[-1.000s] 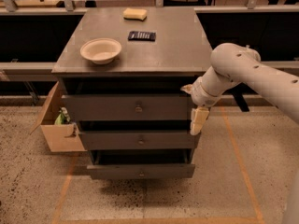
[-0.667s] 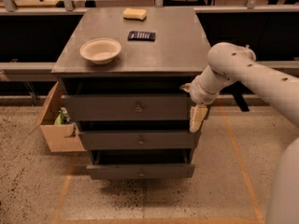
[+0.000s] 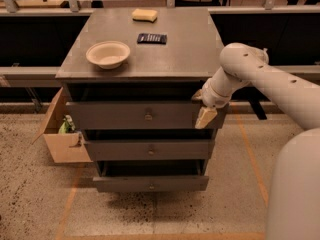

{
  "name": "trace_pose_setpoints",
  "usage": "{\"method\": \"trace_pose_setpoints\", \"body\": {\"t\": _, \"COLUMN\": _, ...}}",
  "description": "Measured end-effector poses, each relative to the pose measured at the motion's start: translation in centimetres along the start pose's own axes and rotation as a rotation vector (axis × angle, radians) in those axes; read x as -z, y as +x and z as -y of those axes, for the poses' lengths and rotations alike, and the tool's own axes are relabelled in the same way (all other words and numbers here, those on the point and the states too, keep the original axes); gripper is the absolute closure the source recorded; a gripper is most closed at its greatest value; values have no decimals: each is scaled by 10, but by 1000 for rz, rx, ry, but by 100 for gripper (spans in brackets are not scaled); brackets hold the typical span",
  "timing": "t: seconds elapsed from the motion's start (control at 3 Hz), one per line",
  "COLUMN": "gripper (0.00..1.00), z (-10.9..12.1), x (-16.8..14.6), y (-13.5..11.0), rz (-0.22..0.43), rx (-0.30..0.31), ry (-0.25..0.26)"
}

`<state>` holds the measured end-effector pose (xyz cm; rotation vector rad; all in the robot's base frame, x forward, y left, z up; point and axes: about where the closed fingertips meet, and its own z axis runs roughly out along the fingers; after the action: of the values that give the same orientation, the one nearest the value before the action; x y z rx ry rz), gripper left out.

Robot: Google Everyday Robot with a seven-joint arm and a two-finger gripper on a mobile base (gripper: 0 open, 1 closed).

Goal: Open top drawer

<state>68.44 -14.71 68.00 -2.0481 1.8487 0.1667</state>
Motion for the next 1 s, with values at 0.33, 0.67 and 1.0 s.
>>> {"method": "trace_pose_setpoints", "body": {"t": 0.33, "gripper": 64, "z": -14, "x": 7, "y": -12, "rz": 24, "rx": -27, "ry": -45}}
{"method": "trace_pose_setpoints", "body": {"t": 0.67, "gripper": 87, "z": -34, "x": 22, "y": -28, "rz": 40, "rx": -33, "ry": -81}}
{"method": "trace_pose_setpoints", "body": {"t": 1.0, "gripper": 86, "z": -34, "x": 22, "y": -28, "rz": 40, "rx": -33, "ry": -81}}
